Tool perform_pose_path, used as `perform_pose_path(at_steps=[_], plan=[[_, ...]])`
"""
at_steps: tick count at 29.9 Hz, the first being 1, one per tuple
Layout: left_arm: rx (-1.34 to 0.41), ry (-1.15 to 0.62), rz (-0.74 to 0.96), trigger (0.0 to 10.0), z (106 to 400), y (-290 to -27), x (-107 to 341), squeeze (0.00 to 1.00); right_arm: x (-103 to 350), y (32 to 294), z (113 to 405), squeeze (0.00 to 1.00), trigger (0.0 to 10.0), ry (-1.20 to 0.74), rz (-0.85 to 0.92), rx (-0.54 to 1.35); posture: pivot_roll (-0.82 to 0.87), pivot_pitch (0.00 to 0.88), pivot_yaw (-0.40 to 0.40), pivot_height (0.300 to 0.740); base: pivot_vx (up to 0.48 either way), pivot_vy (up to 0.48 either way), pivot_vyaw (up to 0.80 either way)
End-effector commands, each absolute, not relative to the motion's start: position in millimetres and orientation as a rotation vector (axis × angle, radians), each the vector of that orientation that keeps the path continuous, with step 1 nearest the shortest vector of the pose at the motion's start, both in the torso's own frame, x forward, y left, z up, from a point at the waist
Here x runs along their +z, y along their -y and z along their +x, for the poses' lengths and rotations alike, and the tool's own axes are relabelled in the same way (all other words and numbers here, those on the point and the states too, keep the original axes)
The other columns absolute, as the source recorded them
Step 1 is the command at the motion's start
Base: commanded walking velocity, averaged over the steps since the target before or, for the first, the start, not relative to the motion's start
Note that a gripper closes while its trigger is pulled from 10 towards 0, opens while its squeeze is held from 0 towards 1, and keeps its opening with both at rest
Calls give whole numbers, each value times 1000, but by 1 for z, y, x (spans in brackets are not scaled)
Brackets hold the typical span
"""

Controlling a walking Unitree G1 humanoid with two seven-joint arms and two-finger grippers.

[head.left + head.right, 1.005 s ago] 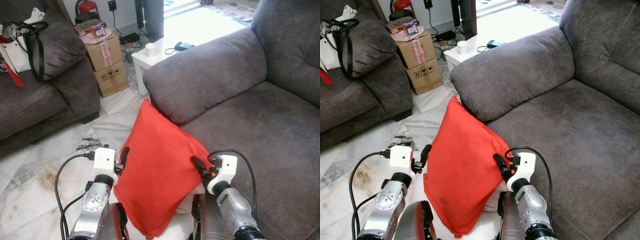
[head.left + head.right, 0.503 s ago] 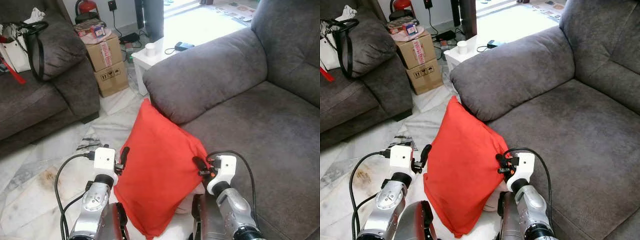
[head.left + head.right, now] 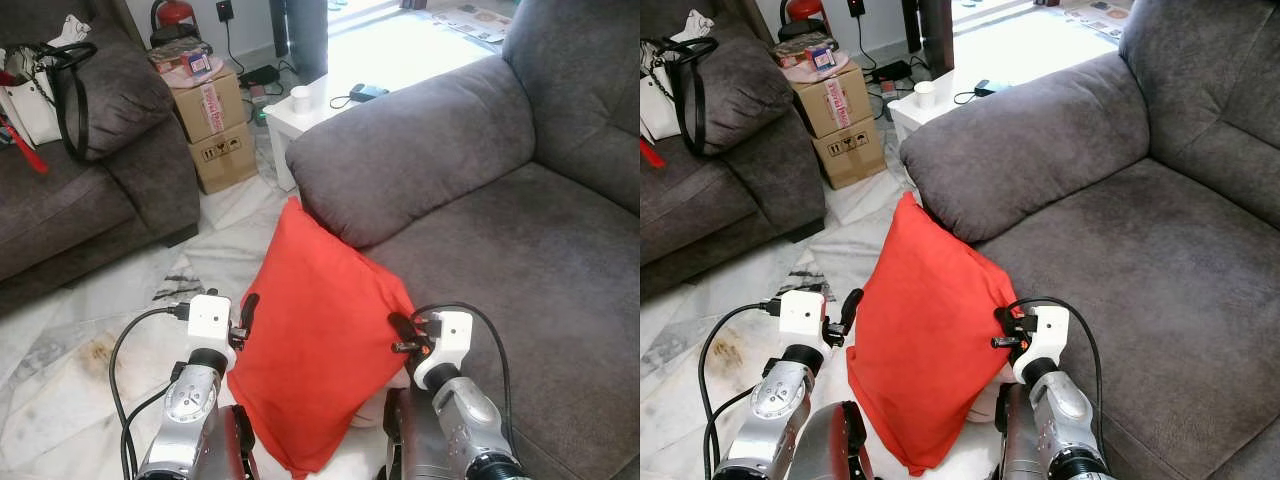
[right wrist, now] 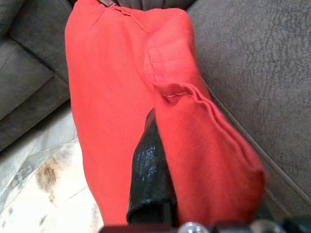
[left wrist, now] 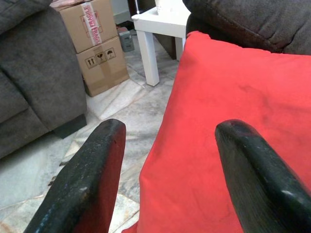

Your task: Move the pillow to the sofa from floor

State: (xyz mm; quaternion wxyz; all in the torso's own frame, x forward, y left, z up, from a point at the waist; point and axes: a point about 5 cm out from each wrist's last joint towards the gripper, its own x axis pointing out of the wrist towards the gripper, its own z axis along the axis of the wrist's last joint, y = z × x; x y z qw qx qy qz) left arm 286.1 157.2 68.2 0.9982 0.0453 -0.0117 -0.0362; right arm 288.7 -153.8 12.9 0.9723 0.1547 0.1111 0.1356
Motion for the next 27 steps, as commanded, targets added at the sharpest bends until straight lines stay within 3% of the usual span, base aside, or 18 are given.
perform_pose_path(at_steps=[1, 4, 9, 10, 11, 27], plan=[[-62, -2, 98, 10000, 285, -163, 64, 0, 15, 149, 289, 0, 0, -205, 305, 288, -73, 134, 63, 561, 0, 0, 0], [-62, -2, 97, 10000, 285, -163, 64, 0, 16, 146, 289, 0, 0, -212, 298, 332, -72, 133, 62, 561, 0, 0, 0], [-61, 0, 97, 10000, 284, -163, 64, 0, 17, 153, 290, 0, 0, -201, 223, 244, -73, 133, 62, 561, 0, 0, 0], [-61, 0, 97, 10000, 284, -163, 64, 0, 18, 153, 290, 0, 2941, -195, 218, 237, -71, 132, 62, 561, 0, 0, 0], [-61, 1, 97, 10000, 284, -163, 64, 0, 19, 155, 291, 0, 10000, -180, 216, 221, -71, 131, 61, 561, 0, 0, 0], [-76, 16, 96, 10000, 286, -162, 67, 0, 37, 163, 291, 0, 10000, -56, 223, 186, -79, 98, 76, 561, 0, 0, 0]])
